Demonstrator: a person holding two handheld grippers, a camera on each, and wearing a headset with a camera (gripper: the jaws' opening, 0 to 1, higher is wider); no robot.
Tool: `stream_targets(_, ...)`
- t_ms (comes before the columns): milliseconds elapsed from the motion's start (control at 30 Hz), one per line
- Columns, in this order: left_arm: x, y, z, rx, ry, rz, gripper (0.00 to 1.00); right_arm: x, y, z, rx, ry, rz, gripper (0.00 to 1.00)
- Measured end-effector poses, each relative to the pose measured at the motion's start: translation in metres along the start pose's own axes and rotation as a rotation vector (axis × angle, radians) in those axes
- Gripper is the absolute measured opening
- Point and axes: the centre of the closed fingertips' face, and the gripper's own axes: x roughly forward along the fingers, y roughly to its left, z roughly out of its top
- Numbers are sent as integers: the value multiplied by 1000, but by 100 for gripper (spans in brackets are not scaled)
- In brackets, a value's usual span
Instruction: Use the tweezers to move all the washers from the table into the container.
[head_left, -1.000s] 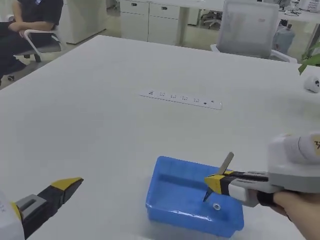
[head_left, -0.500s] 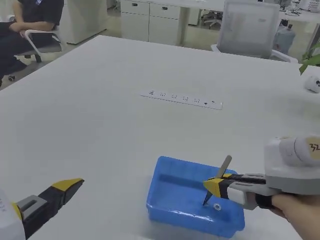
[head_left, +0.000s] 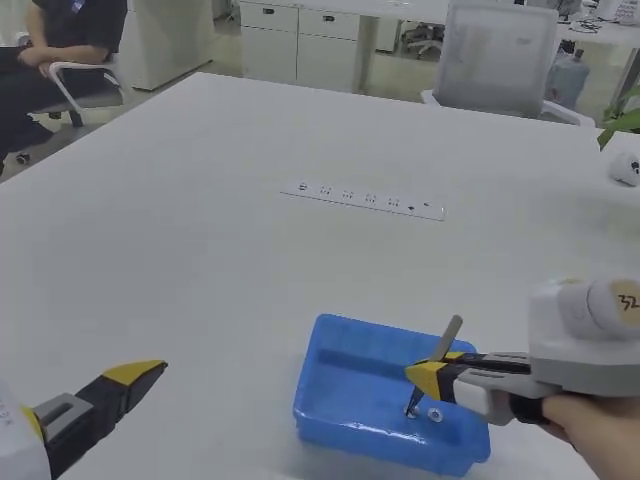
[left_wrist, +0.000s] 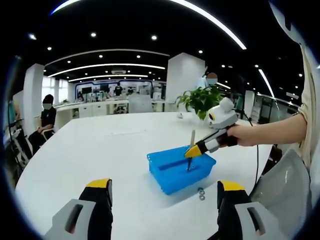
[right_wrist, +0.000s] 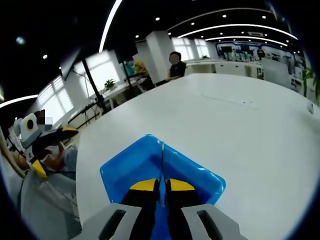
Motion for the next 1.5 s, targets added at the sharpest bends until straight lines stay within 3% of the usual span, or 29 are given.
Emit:
stream_targets(267, 1, 1, -1, -1, -1, -2, 88, -12, 7, 14, 12, -59, 0, 4)
stream_targets(833, 1, -2, -2, -3, 9, -17, 87, -45, 50, 28, 28, -164, 27, 4)
stream_targets(967, 1, -5, -3, -5, 11, -22, 87, -48, 63, 21, 43, -164, 48, 4)
stream_targets(1100, 1, -7, 0, -6, 12, -20, 86, -44, 71, 7, 42, -132, 69, 4)
stream_targets(1500, 2, -4, -2, -3, 15, -21, 85, -28, 86, -23, 81, -72, 128, 4)
